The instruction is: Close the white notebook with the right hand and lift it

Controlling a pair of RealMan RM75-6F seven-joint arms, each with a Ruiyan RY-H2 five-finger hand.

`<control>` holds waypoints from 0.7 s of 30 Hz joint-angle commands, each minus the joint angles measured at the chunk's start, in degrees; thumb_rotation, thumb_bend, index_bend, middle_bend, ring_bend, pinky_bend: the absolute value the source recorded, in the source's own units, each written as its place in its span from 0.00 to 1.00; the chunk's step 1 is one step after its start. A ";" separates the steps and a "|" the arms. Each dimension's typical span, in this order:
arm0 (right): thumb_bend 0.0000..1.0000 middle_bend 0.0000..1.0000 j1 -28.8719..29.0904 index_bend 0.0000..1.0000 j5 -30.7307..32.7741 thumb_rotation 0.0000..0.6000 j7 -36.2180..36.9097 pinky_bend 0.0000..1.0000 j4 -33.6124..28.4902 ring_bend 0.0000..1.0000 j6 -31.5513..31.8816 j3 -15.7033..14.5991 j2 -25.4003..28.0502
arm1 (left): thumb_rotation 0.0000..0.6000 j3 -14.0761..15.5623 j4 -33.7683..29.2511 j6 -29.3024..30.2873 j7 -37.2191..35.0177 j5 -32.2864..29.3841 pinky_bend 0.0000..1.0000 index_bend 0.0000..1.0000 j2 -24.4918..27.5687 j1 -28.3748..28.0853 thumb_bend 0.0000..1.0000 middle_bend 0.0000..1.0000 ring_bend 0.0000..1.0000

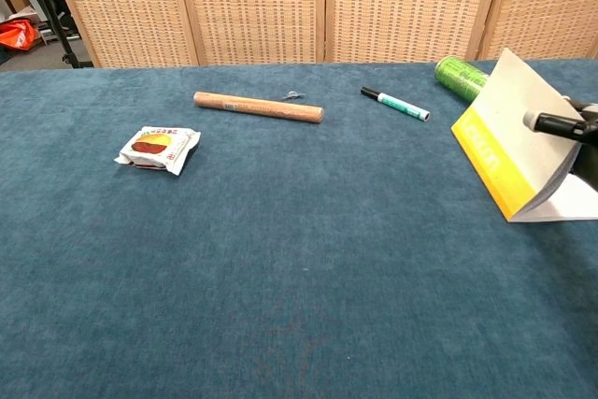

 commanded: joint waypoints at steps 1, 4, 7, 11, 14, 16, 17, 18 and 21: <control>0.65 0.00 0.24 0.00 0.85 1.00 -1.83 0.00 2.11 0.00 3.17 0.93 -0.96 | 1.00 0.03 0.01 0.03 0.04 0.07 0.00 0.00 -0.04 0.01 0.00 0.00 0.00; 0.62 0.00 0.60 0.00 -0.94 1.00 -3.82 0.00 4.49 0.00 5.69 0.38 -1.71 | 1.00 0.03 0.02 0.04 0.16 0.06 0.00 0.00 -0.11 0.01 0.00 0.00 0.00; 0.61 0.00 1.36 0.00 -5.97 1.00 -7.64 0.00 9.46 0.00 10.51 -1.44 -2.99 | 1.00 0.08 -0.05 0.02 0.34 0.15 0.00 0.00 -0.13 0.00 0.00 0.00 0.00; 0.51 0.00 3.31 0.00 -15.42 1.00 -17.68 0.00 21.36 0.00 18.66 -5.88 -4.53 | 1.00 0.09 0.00 0.25 0.17 0.20 0.00 0.00 -0.11 0.10 0.00 0.00 0.00; 0.30 0.00 4.53 0.00 -21.38 1.00 -27.12 0.00 30.14 0.00 23.31 -9.28 -3.85 | 1.00 0.07 0.05 0.30 -0.03 0.22 0.00 0.00 -0.05 0.09 0.00 0.00 0.00; 0.07 0.00 4.73 0.00 -25.35 1.00 -31.29 0.00 33.83 0.00 26.44 -11.23 -2.66 | 1.00 0.09 0.04 0.35 0.05 0.33 0.00 0.00 -0.06 0.09 0.00 0.00 0.00; 0.03 0.00 4.53 0.00 -26.98 1.00 -31.98 0.00 34.23 0.00 27.45 -12.09 -1.77 | 1.00 0.11 0.03 0.38 0.11 0.37 0.00 0.00 -0.08 0.11 0.00 0.00 0.00; 0.00 0.00 4.01 0.00 -29.01 1.00 -32.26 0.00 33.53 0.00 28.53 -13.25 -0.09 | 1.00 0.12 0.04 0.43 0.27 0.41 0.00 0.00 -0.14 0.14 0.00 0.00 0.00; 0.00 0.00 -0.03 0.00 -36.65 1.00 -30.77 0.00 24.83 0.00 32.61 -19.02 9.43 | 1.00 0.12 0.05 0.71 0.93 0.45 0.00 0.00 -0.43 0.28 0.00 0.00 0.00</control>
